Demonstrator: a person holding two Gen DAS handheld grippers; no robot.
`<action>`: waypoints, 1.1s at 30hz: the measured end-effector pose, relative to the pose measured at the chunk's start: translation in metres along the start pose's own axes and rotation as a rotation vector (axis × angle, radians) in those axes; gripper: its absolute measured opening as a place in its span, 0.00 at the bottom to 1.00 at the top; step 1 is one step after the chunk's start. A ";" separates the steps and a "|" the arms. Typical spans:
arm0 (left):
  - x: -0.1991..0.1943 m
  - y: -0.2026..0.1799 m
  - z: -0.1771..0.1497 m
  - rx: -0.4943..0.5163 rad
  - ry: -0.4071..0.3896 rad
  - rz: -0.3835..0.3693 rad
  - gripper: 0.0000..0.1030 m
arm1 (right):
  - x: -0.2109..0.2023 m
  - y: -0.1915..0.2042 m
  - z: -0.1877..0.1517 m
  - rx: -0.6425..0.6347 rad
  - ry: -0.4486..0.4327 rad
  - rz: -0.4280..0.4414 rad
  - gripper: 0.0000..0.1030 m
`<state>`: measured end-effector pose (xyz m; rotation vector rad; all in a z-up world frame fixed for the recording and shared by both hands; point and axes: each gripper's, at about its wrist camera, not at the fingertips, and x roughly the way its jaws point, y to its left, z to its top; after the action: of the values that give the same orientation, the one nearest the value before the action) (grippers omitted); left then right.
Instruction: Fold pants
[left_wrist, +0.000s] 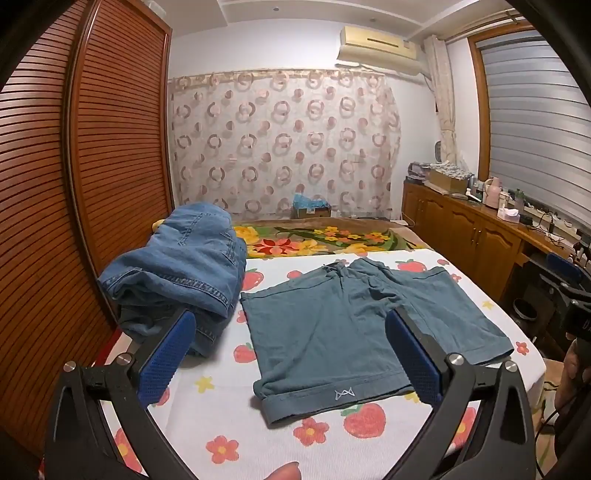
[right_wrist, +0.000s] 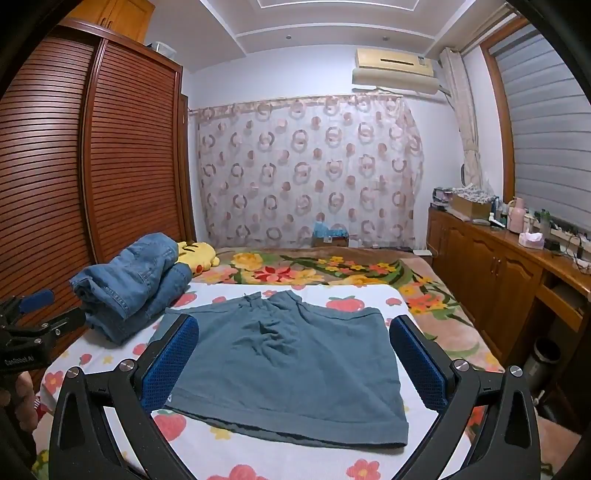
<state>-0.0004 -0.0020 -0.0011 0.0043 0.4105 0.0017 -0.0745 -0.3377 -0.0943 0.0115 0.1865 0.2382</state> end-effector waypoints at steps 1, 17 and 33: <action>0.000 0.000 0.000 0.000 0.001 0.000 1.00 | 0.000 0.000 0.000 0.001 0.002 0.000 1.00; -0.001 -0.001 -0.002 -0.005 -0.005 0.001 1.00 | 0.001 0.001 0.001 0.001 0.006 0.001 1.00; -0.007 0.000 0.003 -0.005 -0.011 0.001 1.00 | 0.001 0.000 0.001 -0.001 0.004 0.003 1.00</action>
<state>-0.0054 -0.0025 0.0046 -0.0008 0.3998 0.0038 -0.0729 -0.3373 -0.0936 0.0103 0.1904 0.2413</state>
